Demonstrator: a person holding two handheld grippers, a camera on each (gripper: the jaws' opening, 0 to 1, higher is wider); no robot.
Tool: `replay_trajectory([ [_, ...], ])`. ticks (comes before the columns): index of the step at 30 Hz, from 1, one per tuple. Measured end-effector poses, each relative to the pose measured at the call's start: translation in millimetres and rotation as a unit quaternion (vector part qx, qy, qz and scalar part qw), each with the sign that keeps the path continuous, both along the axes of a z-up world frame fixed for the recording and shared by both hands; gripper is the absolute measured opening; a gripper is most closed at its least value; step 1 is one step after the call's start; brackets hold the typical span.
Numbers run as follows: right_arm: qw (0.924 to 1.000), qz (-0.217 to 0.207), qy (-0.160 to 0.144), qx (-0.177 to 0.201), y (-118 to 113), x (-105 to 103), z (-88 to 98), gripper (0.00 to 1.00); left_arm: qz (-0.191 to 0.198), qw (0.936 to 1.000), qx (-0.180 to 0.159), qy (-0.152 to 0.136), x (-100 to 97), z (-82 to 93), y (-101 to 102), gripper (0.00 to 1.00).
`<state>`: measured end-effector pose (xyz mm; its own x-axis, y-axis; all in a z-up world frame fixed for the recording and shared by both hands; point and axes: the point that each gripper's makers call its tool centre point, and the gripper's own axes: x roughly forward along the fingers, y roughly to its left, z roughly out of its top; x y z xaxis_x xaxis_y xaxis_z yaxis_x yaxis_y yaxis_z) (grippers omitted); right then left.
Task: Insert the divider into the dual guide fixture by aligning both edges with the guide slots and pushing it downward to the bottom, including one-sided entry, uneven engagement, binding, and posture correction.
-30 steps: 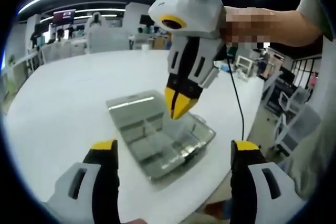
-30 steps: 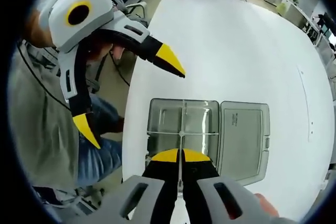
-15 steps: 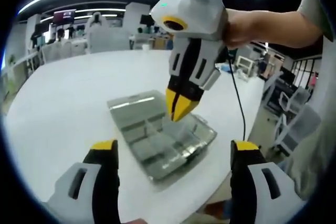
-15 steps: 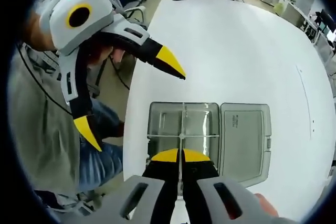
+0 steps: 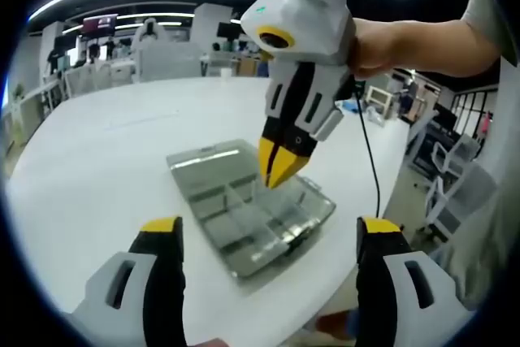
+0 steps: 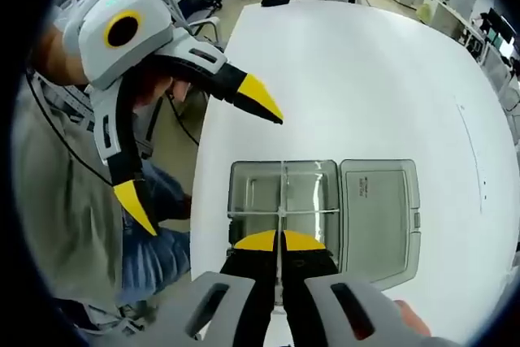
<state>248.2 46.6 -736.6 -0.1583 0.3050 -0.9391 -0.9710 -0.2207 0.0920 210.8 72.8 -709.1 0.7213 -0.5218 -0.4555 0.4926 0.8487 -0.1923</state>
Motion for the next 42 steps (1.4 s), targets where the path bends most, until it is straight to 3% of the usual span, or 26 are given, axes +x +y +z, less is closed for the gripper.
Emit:
replay_trajectory([
  [3, 1.0000, 0.006, -0.007, 0.003, 0, 1, -2.4, 0.00, 0.000, 1.0000, 0.000, 0.000, -0.5, 0.0, 0, 0.86],
  [29, 0.9994, -0.016, 0.029, 0.003, -1, 1, -9.1, 0.00, 0.004, 1.0000, 0.001, 0.000, -3.0, 1.4, 2, 0.86],
  [42, 0.9998, -0.005, 0.017, -0.004, -2, -1, -19.6, 0.00, 0.007, 1.0000, 0.003, -0.001, -5.0, 1.0, 4, 0.86],
])
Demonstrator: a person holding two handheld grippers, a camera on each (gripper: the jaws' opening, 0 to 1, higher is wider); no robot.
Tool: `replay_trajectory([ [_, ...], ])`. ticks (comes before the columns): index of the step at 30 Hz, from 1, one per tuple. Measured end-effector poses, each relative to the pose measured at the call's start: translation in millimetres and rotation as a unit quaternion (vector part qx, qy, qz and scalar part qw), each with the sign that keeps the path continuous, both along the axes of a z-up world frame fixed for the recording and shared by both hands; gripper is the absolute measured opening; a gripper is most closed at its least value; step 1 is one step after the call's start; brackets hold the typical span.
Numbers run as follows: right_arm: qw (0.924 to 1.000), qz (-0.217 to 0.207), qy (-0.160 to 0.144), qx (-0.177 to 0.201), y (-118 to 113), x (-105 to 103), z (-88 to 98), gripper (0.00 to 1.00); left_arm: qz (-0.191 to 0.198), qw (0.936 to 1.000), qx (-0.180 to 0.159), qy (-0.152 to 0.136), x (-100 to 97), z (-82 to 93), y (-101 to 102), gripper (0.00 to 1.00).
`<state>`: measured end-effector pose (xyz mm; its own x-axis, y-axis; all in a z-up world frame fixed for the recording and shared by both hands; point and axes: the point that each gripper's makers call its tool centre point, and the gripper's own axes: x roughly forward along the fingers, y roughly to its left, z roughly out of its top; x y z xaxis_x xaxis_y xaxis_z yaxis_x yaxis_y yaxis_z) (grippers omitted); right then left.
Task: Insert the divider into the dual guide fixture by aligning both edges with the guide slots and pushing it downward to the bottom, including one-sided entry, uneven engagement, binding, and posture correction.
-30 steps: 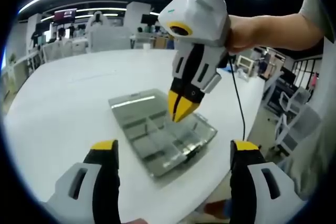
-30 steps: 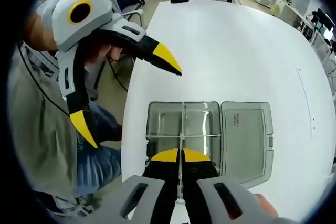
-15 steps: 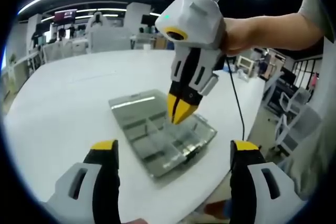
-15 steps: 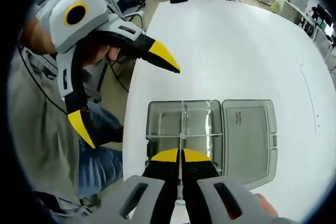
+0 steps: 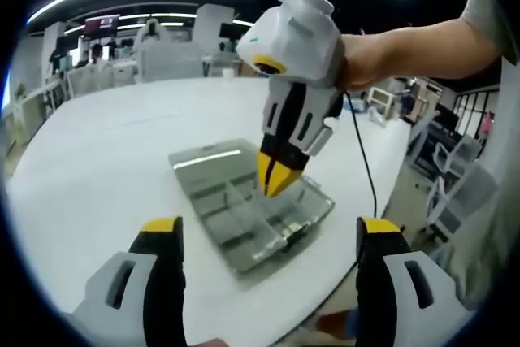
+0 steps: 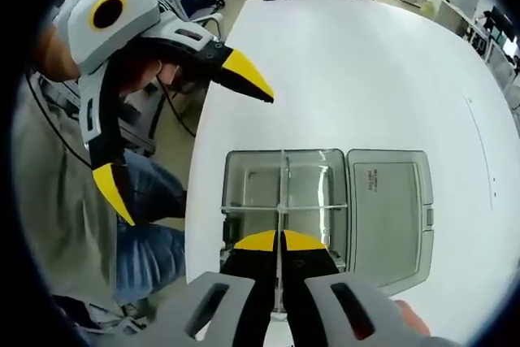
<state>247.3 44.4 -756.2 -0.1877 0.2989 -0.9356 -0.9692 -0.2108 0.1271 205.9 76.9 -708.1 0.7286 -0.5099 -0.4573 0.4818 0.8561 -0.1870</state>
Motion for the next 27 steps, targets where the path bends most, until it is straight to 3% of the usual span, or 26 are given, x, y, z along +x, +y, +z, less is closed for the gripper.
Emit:
replay_trajectory([
  [27, 0.9999, 0.002, -0.002, -0.010, -1, 3, -17.8, 0.00, -0.001, 1.0000, 0.001, -0.002, -1.0, 2.3, -2, 0.86],
])
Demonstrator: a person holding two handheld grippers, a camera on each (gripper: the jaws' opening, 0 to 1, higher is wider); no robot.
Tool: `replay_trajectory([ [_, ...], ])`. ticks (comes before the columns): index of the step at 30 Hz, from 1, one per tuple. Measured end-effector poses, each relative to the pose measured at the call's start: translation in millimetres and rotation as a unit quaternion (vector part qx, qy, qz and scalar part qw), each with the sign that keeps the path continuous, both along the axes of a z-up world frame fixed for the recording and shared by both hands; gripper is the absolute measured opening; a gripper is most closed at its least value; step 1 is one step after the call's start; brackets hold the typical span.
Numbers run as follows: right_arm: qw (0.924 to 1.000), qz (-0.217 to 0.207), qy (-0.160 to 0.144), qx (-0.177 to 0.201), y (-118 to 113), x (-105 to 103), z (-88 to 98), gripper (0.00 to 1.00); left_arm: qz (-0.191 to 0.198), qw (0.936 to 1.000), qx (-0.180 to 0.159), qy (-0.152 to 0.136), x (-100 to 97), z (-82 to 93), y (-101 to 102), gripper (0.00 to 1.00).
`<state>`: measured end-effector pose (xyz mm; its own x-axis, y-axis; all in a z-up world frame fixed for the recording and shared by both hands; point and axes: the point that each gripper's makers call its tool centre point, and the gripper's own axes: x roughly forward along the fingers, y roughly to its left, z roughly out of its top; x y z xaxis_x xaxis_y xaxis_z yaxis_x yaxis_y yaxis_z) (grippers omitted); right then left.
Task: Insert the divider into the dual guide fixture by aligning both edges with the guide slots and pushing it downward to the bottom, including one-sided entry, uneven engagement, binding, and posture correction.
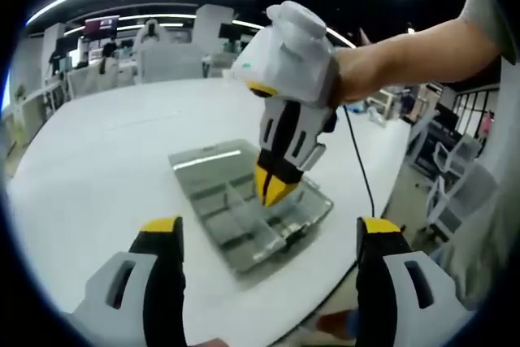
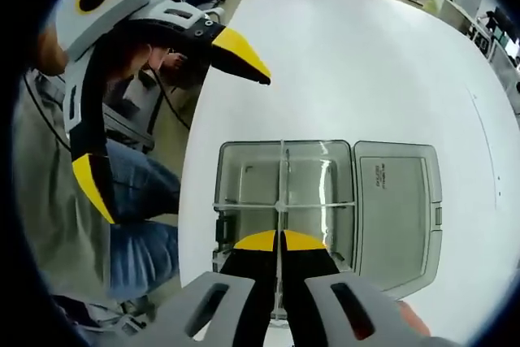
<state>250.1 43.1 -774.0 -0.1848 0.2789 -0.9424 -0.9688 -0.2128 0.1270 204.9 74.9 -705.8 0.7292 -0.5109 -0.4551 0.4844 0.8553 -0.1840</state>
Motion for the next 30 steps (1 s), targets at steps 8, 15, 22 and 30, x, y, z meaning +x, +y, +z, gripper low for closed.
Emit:
replay_trajectory([
  [8, 1.0000, 0.000, -0.007, -0.004, 0, -2, -3.2, 0.00, 0.000, 1.0000, 0.001, 0.000, -0.4, -0.5, 0, 0.86],
  [15, 0.9998, -0.001, -0.019, -0.009, 0, -3, -6.7, 0.00, 0.002, 1.0000, 0.000, 0.000, -1.1, -0.5, 1, 0.86],
  [22, 0.9992, 0.002, -0.035, -0.017, 0, -2, -11.6, 0.00, 0.003, 1.0000, 0.000, -0.001, -2.1, 1.6, 1, 0.86],
  [30, 0.9985, 0.003, -0.051, -0.018, 0, -1, -11.7, 0.00, 0.007, 1.0000, -0.001, -0.005, -0.3, 7.1, 5, 0.86],
])
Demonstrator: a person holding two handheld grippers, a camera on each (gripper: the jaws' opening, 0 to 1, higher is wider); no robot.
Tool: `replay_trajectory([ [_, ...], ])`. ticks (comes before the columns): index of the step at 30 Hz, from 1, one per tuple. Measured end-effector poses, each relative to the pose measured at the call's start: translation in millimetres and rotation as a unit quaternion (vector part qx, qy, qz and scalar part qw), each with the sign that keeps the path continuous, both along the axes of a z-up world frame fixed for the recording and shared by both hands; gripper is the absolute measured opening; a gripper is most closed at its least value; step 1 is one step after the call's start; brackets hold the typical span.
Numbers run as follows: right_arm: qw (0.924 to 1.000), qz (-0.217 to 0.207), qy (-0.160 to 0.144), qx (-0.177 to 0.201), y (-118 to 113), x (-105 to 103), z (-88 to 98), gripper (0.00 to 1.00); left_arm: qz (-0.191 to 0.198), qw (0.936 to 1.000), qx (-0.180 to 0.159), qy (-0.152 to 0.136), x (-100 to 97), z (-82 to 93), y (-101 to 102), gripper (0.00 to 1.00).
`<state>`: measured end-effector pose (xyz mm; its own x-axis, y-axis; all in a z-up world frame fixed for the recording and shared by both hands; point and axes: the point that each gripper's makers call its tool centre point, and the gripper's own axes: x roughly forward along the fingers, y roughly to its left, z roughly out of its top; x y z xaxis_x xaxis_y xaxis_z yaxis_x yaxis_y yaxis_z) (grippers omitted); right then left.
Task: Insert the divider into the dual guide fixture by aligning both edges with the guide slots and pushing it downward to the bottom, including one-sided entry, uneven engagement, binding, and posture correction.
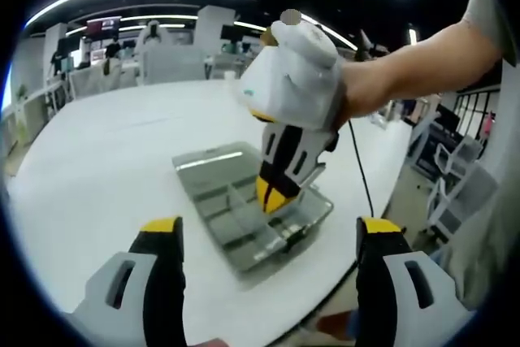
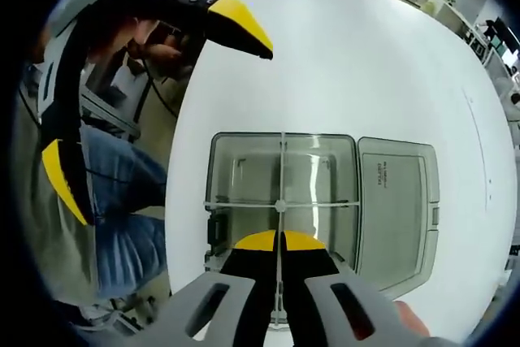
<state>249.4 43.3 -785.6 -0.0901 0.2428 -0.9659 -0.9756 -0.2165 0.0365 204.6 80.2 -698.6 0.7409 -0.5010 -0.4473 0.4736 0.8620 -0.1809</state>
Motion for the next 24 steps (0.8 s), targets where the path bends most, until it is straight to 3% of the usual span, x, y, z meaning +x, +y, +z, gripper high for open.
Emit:
replay_trajectory([
  [7, 0.9998, 0.008, -0.018, -0.006, -1.3, -0.3, -3.8, 0.00, 0.004, 1.0000, -0.002, -0.002, -3.2, 0.9, 1.0, 0.86],
  [16, 0.9996, 0.020, -0.018, 0.008, -3.7, -1.6, -6.1, 0.00, 0.007, 0.9999, -0.012, 0.008, -8.3, -2.0, -2.4, 0.86],
  [18, 0.9997, 0.013, -0.005, 0.021, -0.7, -2.7, -3.5, 0.06, 0.006, 0.9999, -0.010, 0.009, -7.4, -3.4, -2.7, 0.86],
  [20, 0.9996, 0.005, -0.015, 0.021, -2.6, 3.1, -3.6, 0.10, 0.002, 1.0000, -0.005, 0.006, -6.2, -0.4, -4.1, 0.86],
  [24, 0.9994, -0.005, -0.008, 0.034, -3.3, 1.1, -1.7, 0.14, 0.004, 0.9999, -0.009, 0.006, -6.2, -0.7, -4.3, 0.86],
])
